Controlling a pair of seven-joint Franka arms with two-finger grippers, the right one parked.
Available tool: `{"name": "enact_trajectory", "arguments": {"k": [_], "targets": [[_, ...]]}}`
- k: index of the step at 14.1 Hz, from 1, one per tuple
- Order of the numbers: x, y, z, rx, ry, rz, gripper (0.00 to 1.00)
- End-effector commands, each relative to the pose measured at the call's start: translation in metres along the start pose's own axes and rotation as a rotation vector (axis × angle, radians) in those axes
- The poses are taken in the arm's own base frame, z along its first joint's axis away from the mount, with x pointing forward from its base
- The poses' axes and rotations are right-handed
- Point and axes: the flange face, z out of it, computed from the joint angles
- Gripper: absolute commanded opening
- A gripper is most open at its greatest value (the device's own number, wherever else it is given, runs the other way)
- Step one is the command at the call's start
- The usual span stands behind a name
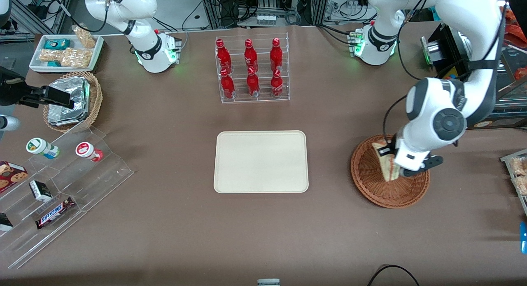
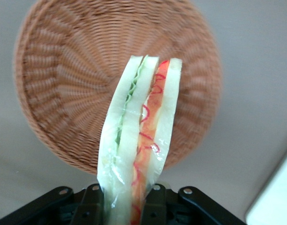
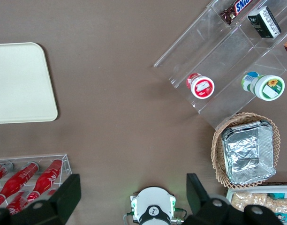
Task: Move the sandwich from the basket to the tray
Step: 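Lift the sandwich and carry it with the left gripper over the cream tray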
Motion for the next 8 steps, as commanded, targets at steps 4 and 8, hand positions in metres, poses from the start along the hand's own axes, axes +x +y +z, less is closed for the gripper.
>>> {"name": "enact_trajectory", "arguments": {"k": [4,8], "targets": [[-0.068,0.115,0.002,0.027,0.012,0.213,0.11],[-0.120,0.184,0.014,0.038,0.018,0.266,0.11]]}}
